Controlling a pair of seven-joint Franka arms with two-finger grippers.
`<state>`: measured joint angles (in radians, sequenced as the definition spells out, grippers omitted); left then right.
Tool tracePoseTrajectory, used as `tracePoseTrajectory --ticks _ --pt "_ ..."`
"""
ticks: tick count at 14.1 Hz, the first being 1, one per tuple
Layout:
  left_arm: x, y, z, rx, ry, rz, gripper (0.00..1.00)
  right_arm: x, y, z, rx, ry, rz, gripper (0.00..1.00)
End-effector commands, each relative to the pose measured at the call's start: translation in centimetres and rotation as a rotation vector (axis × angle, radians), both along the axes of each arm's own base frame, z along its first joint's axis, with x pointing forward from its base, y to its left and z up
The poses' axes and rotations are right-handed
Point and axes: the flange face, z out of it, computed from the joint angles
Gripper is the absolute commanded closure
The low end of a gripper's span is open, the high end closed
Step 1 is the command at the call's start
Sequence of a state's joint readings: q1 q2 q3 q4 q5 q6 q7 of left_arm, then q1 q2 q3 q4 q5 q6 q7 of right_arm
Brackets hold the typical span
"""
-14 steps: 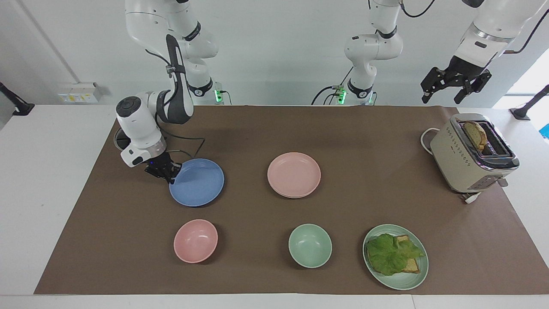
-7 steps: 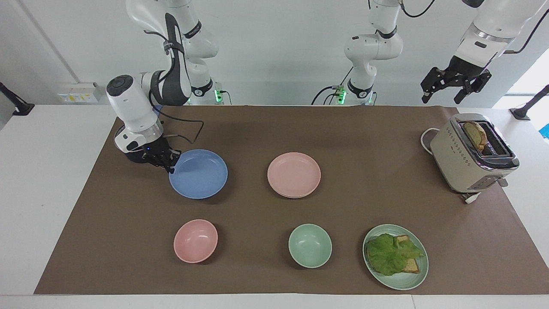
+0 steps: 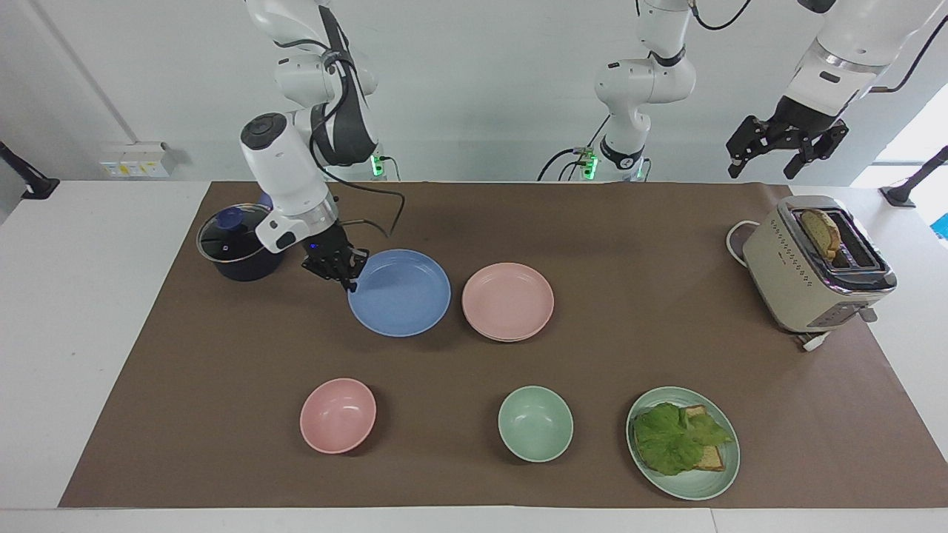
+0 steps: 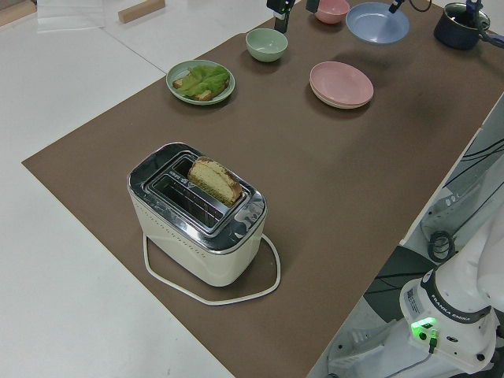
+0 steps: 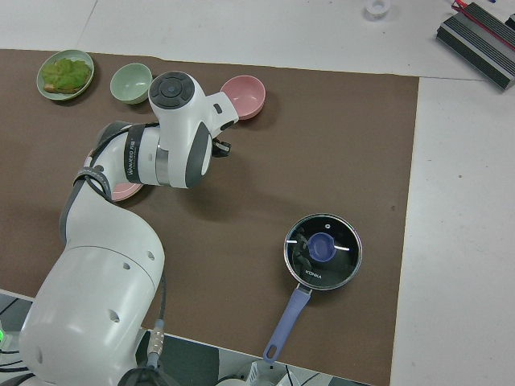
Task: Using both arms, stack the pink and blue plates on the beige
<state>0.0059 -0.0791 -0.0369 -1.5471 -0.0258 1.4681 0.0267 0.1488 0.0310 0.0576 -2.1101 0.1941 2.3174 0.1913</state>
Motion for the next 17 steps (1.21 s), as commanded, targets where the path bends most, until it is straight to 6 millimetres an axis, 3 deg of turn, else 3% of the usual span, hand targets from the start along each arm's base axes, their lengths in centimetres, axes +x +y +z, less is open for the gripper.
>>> tracePoseTrajectory --ticks 1,3,5,8,10,12,17 --pt "-0.4 0.2 0.5 0.014 0.006 0.011 0.00 1.1 3.4 0.4 0.043 -0.005 -0.053 1.00" --pt "-0.4 0.2 0.5 0.014 0.006 0.011 0.00 0.9 7.9 -0.5 0.064 0.004 -0.096 1.00" --pt "-0.4 0.2 0.5 0.014 0.006 0.011 0.00 1.0 10.7 -1.3 0.079 0.008 -0.126 1.00" --pt "-0.4 0.2 0.5 0.014 0.006 0.011 0.00 0.6 13.1 -2.4 0.085 0.019 -0.136 1.00" --pt "-0.4 0.2 0.5 0.014 0.006 0.011 0.00 -0.3 13.4 -3.4 0.075 0.041 -0.135 1.00" --pt "-0.4 0.2 0.5 0.014 0.006 0.011 0.00 -1.7 15.7 -4.3 0.075 0.052 -0.113 1.00" --pt "-0.4 0.2 0.5 0.014 0.006 0.011 0.00 -3.2 17.1 -6.9 0.065 0.045 -0.087 1.00"
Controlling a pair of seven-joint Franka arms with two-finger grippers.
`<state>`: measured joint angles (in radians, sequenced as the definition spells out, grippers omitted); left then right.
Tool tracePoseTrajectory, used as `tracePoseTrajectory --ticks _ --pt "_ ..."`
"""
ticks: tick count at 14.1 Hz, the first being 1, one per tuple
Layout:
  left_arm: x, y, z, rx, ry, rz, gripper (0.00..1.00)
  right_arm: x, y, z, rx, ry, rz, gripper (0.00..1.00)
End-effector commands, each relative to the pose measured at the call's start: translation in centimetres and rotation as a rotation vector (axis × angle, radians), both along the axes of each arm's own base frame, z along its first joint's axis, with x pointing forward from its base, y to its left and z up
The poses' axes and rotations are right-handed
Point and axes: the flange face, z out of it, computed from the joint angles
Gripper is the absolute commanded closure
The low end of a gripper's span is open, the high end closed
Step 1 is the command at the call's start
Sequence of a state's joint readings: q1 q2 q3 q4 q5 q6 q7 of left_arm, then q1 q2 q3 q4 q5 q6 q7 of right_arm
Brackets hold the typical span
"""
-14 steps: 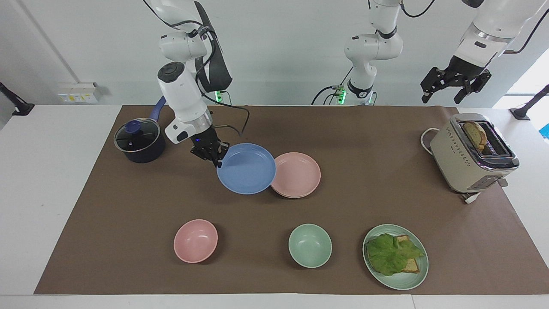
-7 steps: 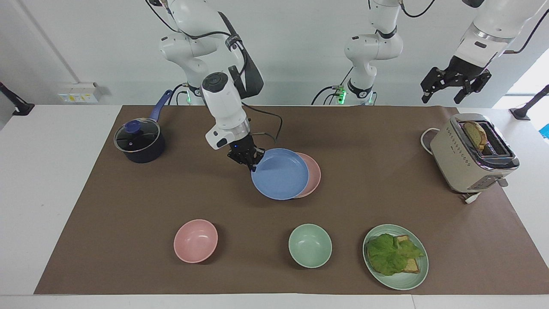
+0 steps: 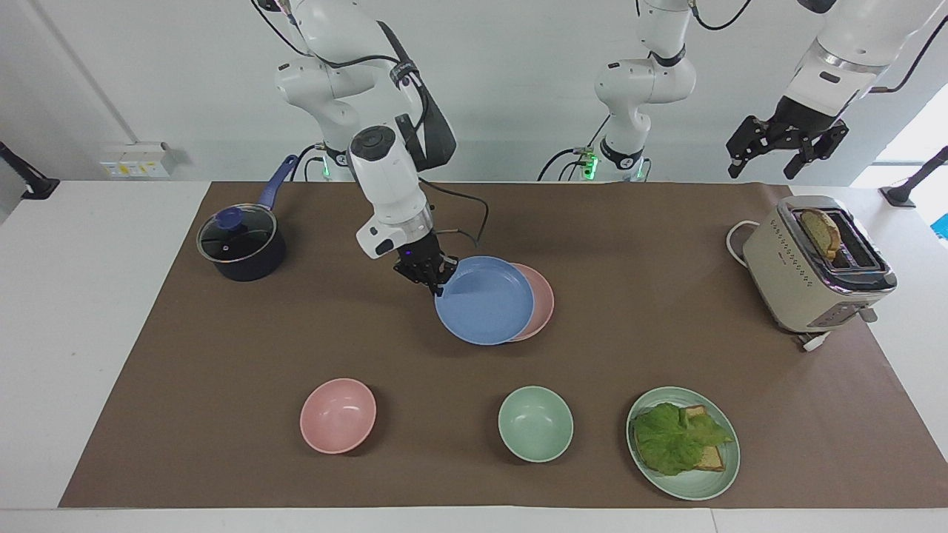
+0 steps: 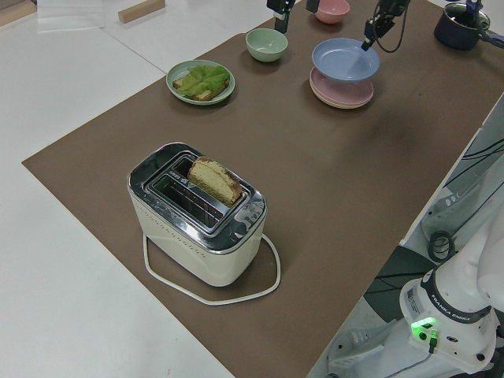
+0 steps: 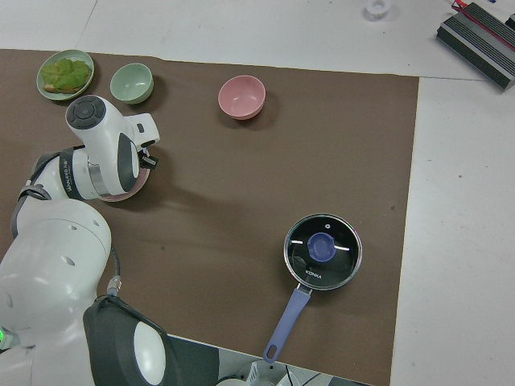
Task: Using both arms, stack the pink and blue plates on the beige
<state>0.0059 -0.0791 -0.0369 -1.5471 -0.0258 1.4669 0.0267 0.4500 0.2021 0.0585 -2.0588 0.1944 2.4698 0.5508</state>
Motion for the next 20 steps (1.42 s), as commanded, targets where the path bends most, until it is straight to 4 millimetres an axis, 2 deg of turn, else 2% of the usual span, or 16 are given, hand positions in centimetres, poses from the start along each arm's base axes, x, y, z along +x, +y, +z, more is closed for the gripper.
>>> tracePoseTrajectory --ticks 1,10,11,12,14,15,16,17,18,20 --pt "-0.4 0.2 0.6 0.014 0.005 0.011 0.00 -0.6 -0.2 -1.0 0.010 0.007 -0.013 1.00" --pt "-0.4 0.2 0.6 0.014 0.005 0.011 0.00 -0.5 0.8 -3.0 0.010 -0.010 -0.001 1.00" --pt "-0.4 0.2 0.6 0.014 0.005 0.011 0.00 -0.5 0.9 -3.1 0.010 -0.010 0.001 0.92" --pt "-0.4 0.2 0.6 0.014 0.005 0.011 0.00 -0.3 1.0 -3.0 0.012 -0.012 -0.002 0.74" --pt "-0.4 0.2 0.6 0.014 0.005 0.011 0.00 -0.3 1.0 -3.0 0.012 -0.010 -0.005 0.26" --pt "-0.4 0.2 0.6 0.014 0.005 0.011 0.00 0.0 0.9 -2.5 0.015 -0.012 -0.010 0.20" --pt "-0.4 0.2 0.6 0.014 0.005 0.011 0.00 0.4 0.6 -1.6 0.020 -0.023 -0.018 0.06" --pt "-0.4 0.2 0.6 0.014 0.003 0.011 0.00 0.6 0.0 -0.6 0.023 -0.028 -0.029 0.00" --pt "-0.4 0.2 0.6 0.014 0.005 0.011 0.00 0.7 -0.7 0.5 0.020 -0.032 -0.035 0.00" --pt "-0.4 0.2 0.6 0.014 0.005 0.011 0.00 1.6 -4.1 3.4 0.018 -0.039 -0.074 0.00"
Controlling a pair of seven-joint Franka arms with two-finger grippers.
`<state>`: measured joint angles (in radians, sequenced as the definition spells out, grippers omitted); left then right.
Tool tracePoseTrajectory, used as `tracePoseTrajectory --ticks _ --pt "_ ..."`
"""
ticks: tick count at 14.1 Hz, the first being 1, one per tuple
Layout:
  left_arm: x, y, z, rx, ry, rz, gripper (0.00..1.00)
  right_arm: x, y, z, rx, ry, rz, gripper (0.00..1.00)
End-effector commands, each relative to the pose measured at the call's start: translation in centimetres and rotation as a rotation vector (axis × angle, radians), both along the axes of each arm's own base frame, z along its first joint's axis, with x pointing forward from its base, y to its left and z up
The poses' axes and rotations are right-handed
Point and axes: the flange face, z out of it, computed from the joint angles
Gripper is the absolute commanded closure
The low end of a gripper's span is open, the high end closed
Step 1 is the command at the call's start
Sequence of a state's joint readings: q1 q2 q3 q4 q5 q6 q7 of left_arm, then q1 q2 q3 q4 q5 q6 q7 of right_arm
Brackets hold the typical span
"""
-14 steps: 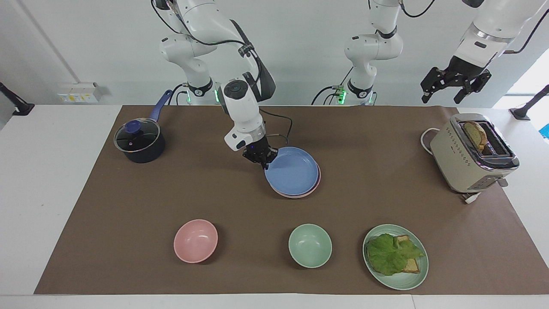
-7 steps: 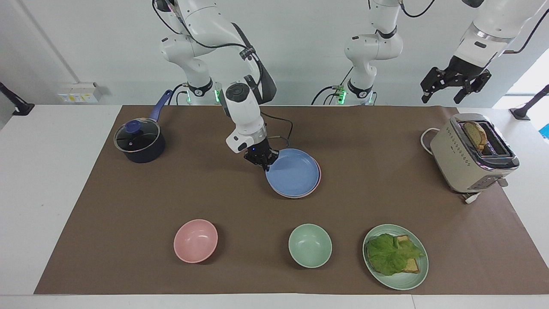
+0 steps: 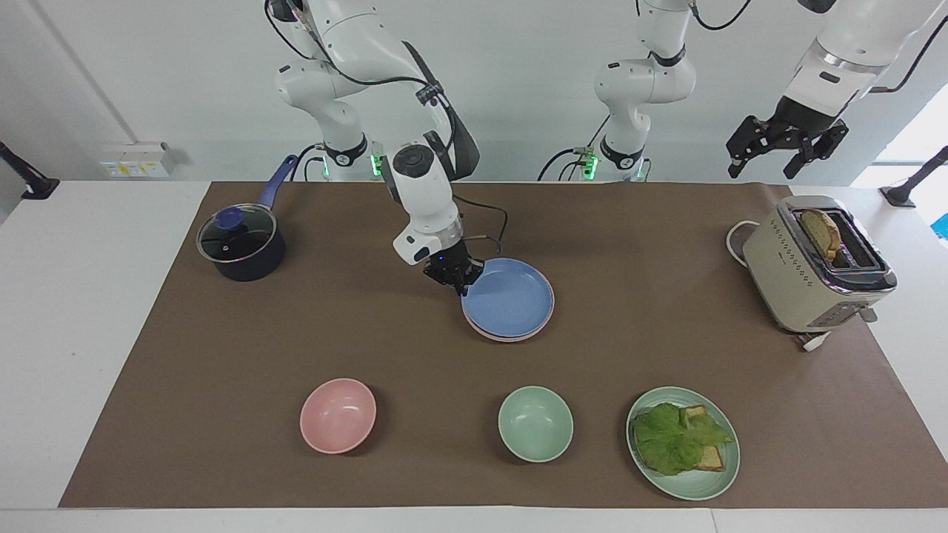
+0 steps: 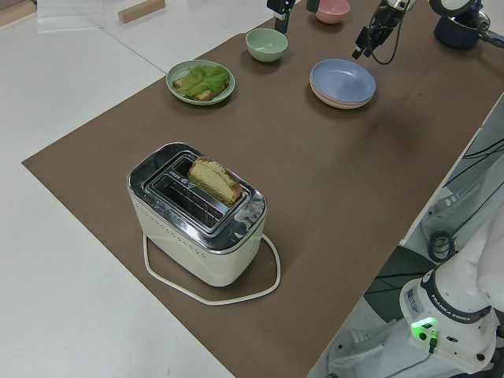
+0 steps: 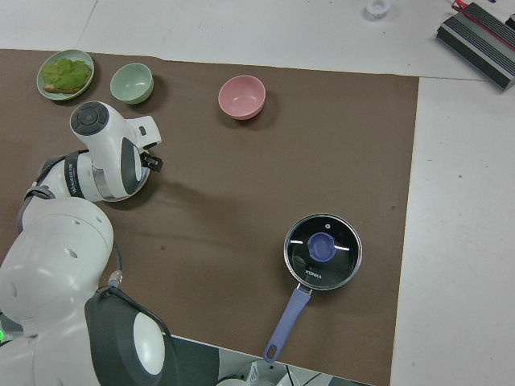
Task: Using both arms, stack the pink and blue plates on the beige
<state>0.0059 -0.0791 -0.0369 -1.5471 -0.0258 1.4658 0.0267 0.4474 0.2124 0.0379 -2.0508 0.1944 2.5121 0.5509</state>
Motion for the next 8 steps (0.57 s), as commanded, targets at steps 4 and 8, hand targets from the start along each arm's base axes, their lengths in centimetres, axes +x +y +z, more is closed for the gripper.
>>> tracePoseTrajectory --ticks 4,8 --pt "-0.4 0.2 0.6 0.014 0.002 0.011 0.00 1.0 -10.7 8.0 -0.102 -0.003 -0.062 0.00" --pt "-0.4 0.2 0.6 0.014 0.004 0.011 0.00 0.0 -18.6 12.5 -0.185 0.025 -0.055 0.00"
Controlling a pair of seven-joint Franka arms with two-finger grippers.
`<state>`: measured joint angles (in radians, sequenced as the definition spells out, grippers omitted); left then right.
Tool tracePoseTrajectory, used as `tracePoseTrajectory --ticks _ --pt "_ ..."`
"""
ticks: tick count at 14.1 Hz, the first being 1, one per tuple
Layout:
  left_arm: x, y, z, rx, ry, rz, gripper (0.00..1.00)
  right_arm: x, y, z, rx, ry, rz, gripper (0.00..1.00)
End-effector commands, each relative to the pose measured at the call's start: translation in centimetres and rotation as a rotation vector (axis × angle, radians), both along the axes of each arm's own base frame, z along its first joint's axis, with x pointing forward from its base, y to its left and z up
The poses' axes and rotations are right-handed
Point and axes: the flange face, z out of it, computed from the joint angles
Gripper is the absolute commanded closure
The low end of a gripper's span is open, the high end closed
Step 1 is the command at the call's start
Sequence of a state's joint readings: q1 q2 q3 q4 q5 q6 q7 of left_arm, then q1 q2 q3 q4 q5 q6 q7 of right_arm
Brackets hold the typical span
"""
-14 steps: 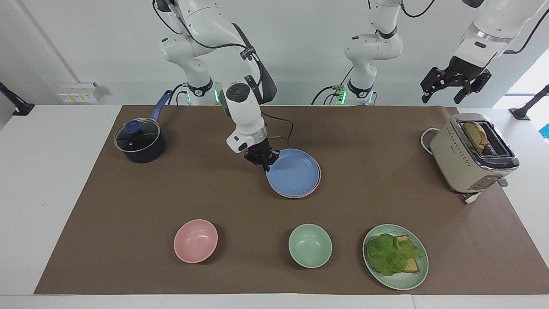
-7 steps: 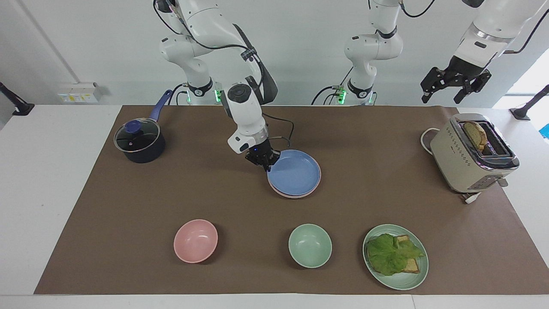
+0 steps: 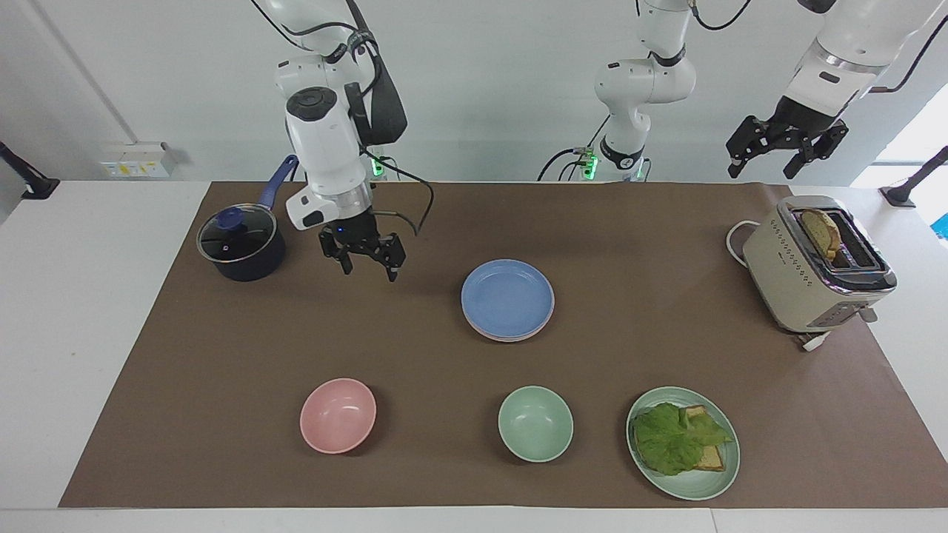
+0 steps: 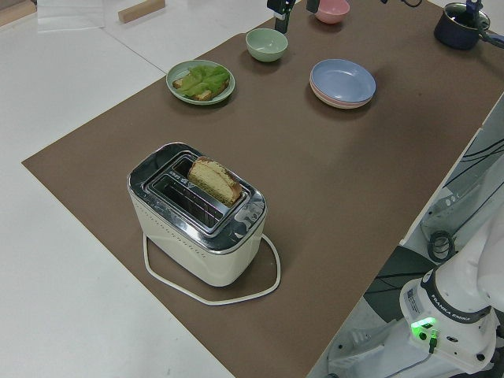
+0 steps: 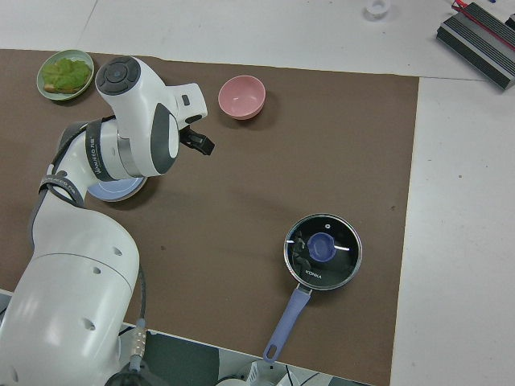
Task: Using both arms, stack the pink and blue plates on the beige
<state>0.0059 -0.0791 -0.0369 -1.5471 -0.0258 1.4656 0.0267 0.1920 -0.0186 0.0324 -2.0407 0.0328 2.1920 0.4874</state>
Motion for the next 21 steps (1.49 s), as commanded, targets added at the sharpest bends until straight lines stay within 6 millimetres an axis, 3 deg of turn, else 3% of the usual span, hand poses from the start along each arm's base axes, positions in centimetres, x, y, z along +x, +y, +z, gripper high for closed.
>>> tracePoseTrajectory --ticks 1,4,6,11,14,21 --pt "-0.4 0.2 0.6 0.014 0.003 0.011 0.00 -1.4 -5.1 3.1 -0.038 0.011 0.024 0.00" --pt "-0.4 0.2 0.6 0.014 0.003 0.011 0.00 -2.0 -10.7 7.8 -0.056 0.049 0.030 0.00" --pt "-0.4 0.2 0.6 0.014 0.003 0.011 0.00 -1.7 -11.6 11.1 -0.062 0.082 0.045 0.00" --pt "-0.4 0.2 0.6 0.014 0.003 0.011 0.00 -1.8 -13.9 15.7 -0.107 0.118 0.069 0.00" --pt "-0.4 0.2 0.6 0.014 0.003 0.011 0.00 0.3 -14.9 17.2 -0.111 0.134 0.080 0.00" --pt "-0.4 0.2 0.6 0.014 0.003 0.011 0.00 -0.2 -14.3 16.4 -0.114 0.152 0.098 0.00"
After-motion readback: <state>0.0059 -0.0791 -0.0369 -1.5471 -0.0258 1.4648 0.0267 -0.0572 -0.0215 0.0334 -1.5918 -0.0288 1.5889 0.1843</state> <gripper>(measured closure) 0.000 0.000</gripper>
